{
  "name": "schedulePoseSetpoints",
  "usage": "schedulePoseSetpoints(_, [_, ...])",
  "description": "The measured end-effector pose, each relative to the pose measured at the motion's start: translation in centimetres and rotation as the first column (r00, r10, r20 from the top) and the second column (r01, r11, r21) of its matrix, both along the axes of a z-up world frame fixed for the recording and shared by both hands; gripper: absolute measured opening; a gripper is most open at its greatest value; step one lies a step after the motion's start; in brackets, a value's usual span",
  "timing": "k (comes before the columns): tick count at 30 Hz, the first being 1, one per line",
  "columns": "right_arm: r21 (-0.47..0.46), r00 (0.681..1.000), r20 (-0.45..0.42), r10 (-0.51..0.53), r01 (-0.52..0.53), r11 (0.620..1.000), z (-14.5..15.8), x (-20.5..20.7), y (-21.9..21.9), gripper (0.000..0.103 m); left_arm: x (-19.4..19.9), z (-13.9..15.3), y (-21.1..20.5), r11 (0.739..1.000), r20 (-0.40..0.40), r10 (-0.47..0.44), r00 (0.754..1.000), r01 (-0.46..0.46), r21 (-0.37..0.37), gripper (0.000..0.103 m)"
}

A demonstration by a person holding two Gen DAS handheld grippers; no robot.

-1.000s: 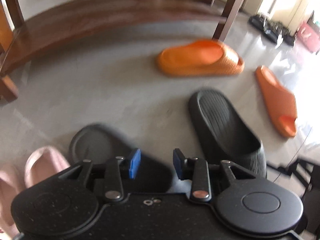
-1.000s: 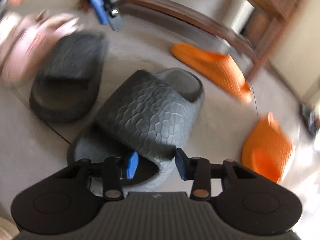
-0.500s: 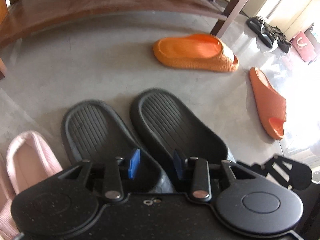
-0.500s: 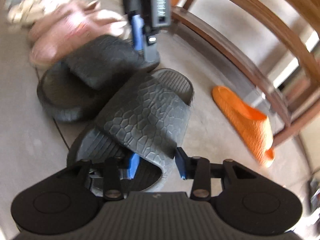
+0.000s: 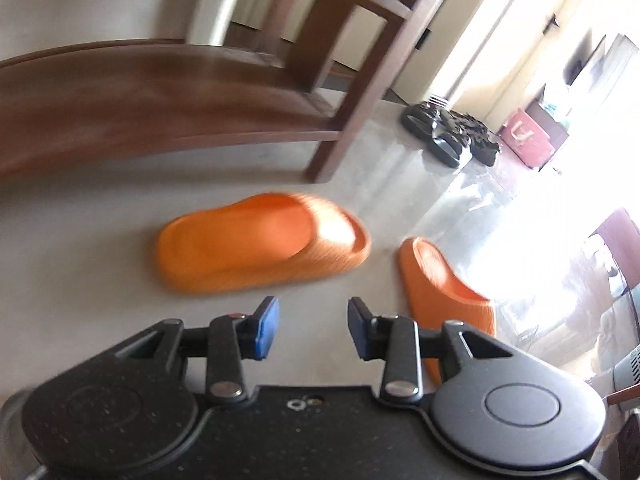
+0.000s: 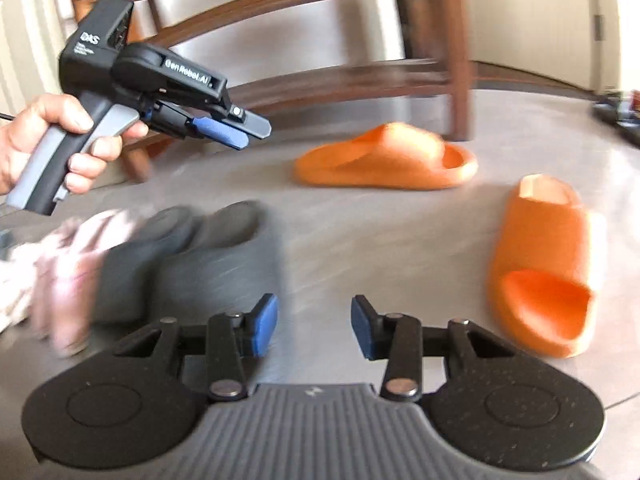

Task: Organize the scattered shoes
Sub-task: 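Move the left gripper over an orange slide by the rack, then grasp the orange slide's strap with the left gripper and lift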

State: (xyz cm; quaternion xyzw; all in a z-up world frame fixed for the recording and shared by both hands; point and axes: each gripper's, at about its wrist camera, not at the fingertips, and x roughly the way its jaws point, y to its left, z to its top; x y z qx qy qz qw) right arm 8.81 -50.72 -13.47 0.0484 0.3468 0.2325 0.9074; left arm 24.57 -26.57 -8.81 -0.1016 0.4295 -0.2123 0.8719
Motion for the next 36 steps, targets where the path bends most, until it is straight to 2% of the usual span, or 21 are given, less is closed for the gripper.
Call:
schedulePoseSetpoints(5, [0.093,0.991,-0.007,-0.132,0.132,0.987,-0.4,2.7,-2.7,0.047,3.8,-1.6,-3.7,0.999,-0.022,-0.011,1.0,0.012,0.031,0.037])
schedulePoseSetpoints(10, [0.182,0.966,-0.027,-0.257,0.258,0.949,-0.8,5.4,-5.3,0.048,7.3,-3.7,-5.5,0.994,-0.066,0.055,0.996,-0.049,0.093,0.037])
schedulePoseSetpoints(15, [0.214,0.933,-0.056,-0.354,0.358,0.909,-0.1,8.5,-7.9,0.048,9.0,-4.3,-7.0,0.988,-0.073,0.059,0.996,-0.048,0.148,0.037])
schedulePoseSetpoints(18, [0.166,0.92,-0.046,-0.39,0.392,0.905,1.3,10.8,-8.7,0.047,9.1,-4.1,-7.4,0.98,-0.041,0.062,0.997,-0.053,0.191,0.037])
schedulePoseSetpoints(21, [0.143,0.917,-0.037,-0.397,0.398,0.906,2.4,13.4,-8.8,0.047,9.0,-3.9,-7.1,0.98,-0.037,0.06,0.998,-0.052,0.192,0.037])
schedulePoseSetpoints(22, [0.142,0.916,-0.037,-0.399,0.4,0.905,2.9,14.3,-9.0,0.047,9.0,-4.2,-6.9,0.98,-0.038,0.054,0.998,-0.046,0.192,0.05])
schedulePoseSetpoints(23, [0.152,0.909,-0.033,-0.415,0.415,0.897,3.2,14.6,-9.3,0.047,9.2,-4.3,-6.7,0.981,-0.035,0.052,0.998,-0.045,0.188,0.053])
schedulePoseSetpoints(28, [0.202,0.87,-0.011,-0.493,0.485,0.851,4.7,15.8,-10.5,0.048,10.0,-5.1,-6.7,0.993,0.004,-0.011,1.0,0.01,0.118,0.053])
schedulePoseSetpoints(30, [0.228,0.851,-0.006,-0.525,0.512,0.828,5.4,15.3,-11.1,0.048,10.3,-5.4,-7.0,0.993,0.012,-0.042,0.999,0.04,0.11,0.046])
schedulePoseSetpoints(32, [0.222,0.845,-0.01,-0.534,0.523,0.823,5.7,14.4,-11.3,0.05,10.4,-5.5,-7.5,0.992,0.014,-0.073,0.997,0.072,0.107,0.037])
schedulePoseSetpoints(34, [0.192,0.848,-0.016,-0.53,0.523,0.831,6.1,13.3,-11.3,0.05,10.3,-5.4,-7.9,0.99,0.021,-0.099,0.995,0.097,0.107,0.034])
schedulePoseSetpoints(36, [0.161,0.858,-0.01,-0.513,0.508,0.846,6.7,12.2,-11.3,0.05,10.1,-5.5,-7.4,0.992,0.014,-0.102,0.995,0.101,0.074,0.032])
